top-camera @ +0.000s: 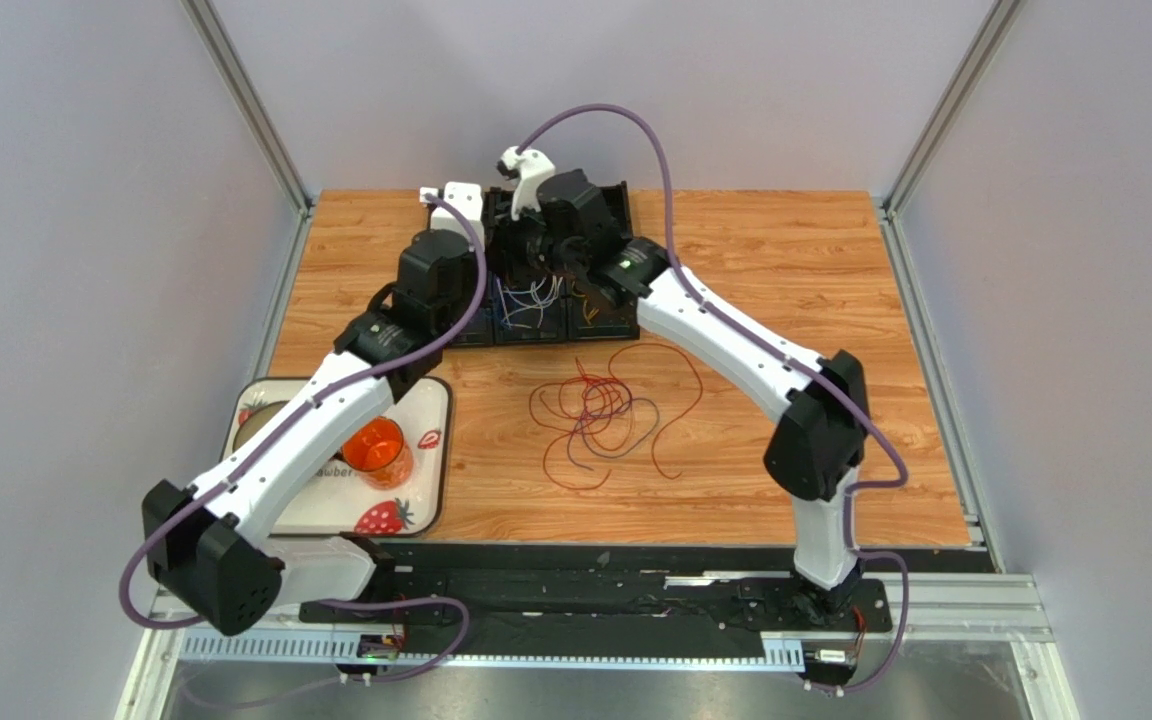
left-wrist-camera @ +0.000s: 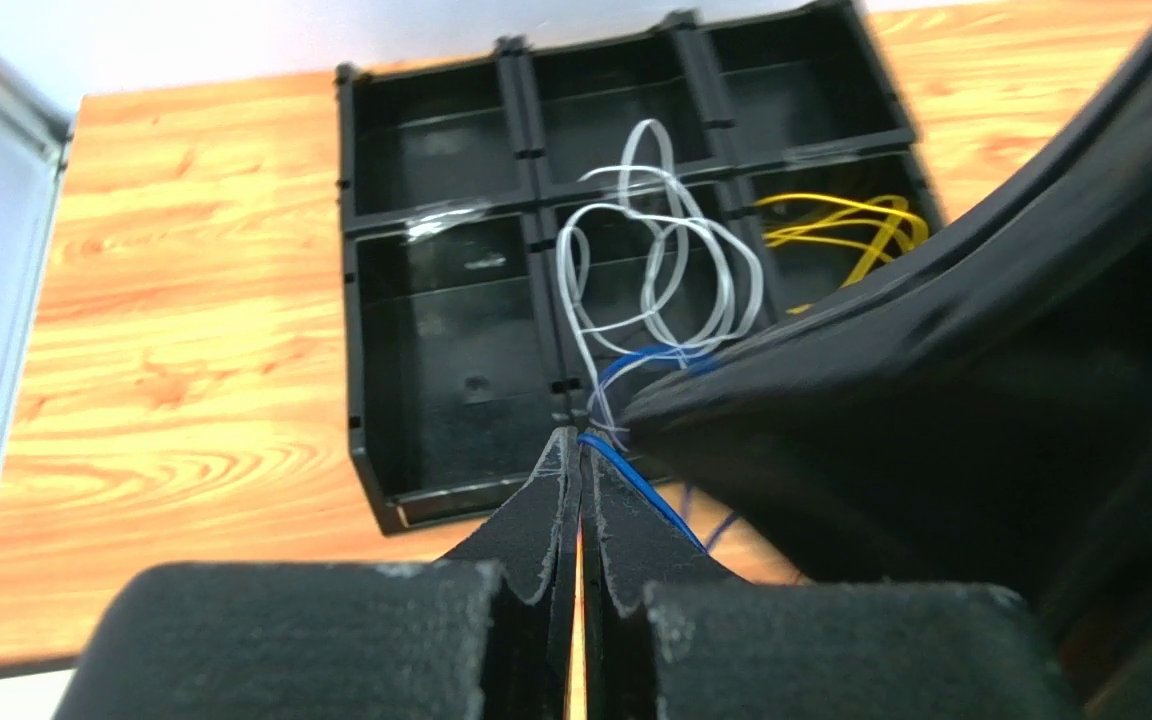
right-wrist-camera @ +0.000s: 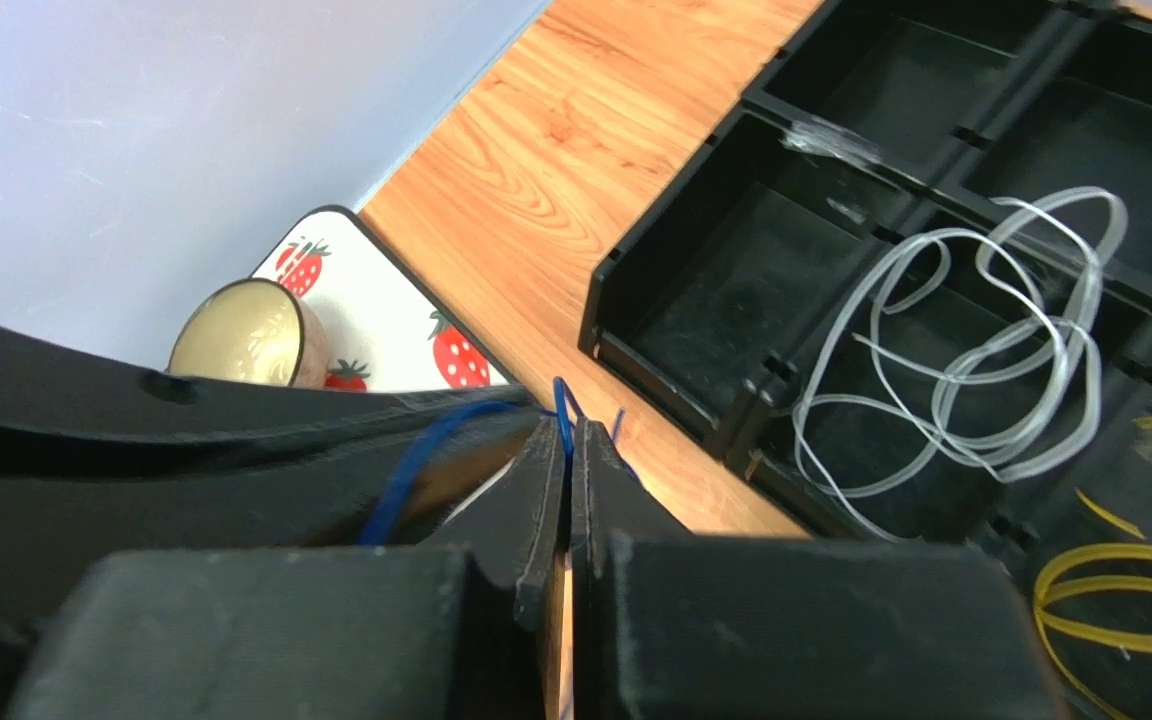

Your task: Untangle the cables

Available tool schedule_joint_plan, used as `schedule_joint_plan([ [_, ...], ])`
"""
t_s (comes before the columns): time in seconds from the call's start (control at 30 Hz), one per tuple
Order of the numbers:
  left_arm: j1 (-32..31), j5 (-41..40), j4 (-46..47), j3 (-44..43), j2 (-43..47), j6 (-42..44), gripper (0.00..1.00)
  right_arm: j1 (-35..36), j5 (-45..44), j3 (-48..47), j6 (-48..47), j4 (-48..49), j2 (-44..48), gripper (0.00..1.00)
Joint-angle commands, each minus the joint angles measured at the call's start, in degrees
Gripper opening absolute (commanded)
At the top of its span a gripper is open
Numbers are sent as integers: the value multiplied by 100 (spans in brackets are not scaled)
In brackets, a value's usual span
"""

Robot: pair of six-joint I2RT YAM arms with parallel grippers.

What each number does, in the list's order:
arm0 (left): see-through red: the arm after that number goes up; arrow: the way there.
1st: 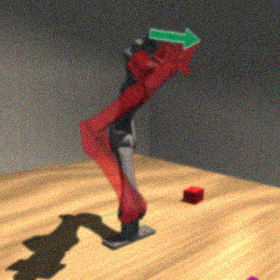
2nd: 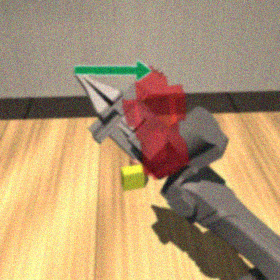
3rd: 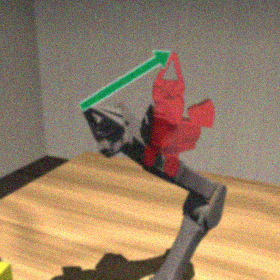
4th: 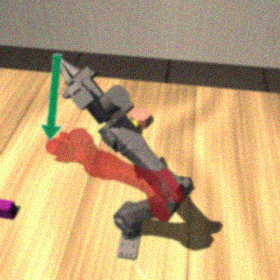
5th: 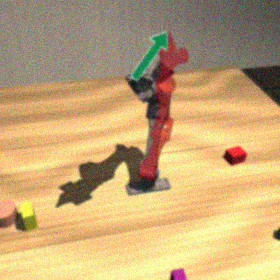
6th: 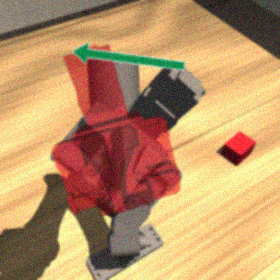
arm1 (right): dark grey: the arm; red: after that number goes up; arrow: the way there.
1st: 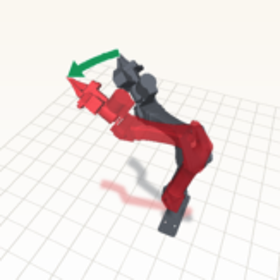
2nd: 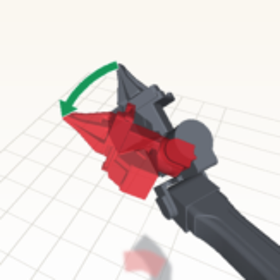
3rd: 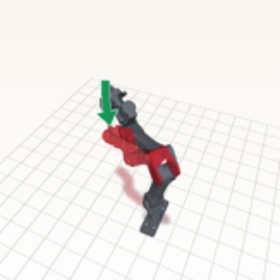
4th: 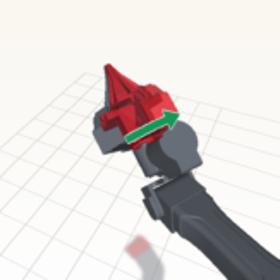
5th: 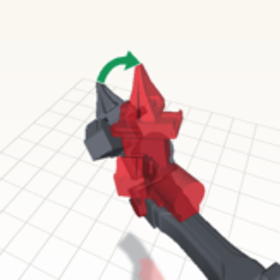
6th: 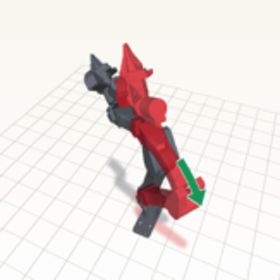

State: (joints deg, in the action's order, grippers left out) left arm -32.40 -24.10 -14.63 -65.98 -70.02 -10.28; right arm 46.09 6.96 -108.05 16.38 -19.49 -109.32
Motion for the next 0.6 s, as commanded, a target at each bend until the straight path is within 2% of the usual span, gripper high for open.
schedule_joint_plan([
  [0.0,426,98,-154,-425,-521,-149,0,-3,297,-936,-162,-82,-616,0],
  [0.27,1069,485,-13,-855,-1312,-53,0,-21,306,-2316,-48,15,-1960,0],
  [0.57,1474,643,101,-1365,-2235,0,0,-170,253,-2440,234,1051,-2559,0],
])
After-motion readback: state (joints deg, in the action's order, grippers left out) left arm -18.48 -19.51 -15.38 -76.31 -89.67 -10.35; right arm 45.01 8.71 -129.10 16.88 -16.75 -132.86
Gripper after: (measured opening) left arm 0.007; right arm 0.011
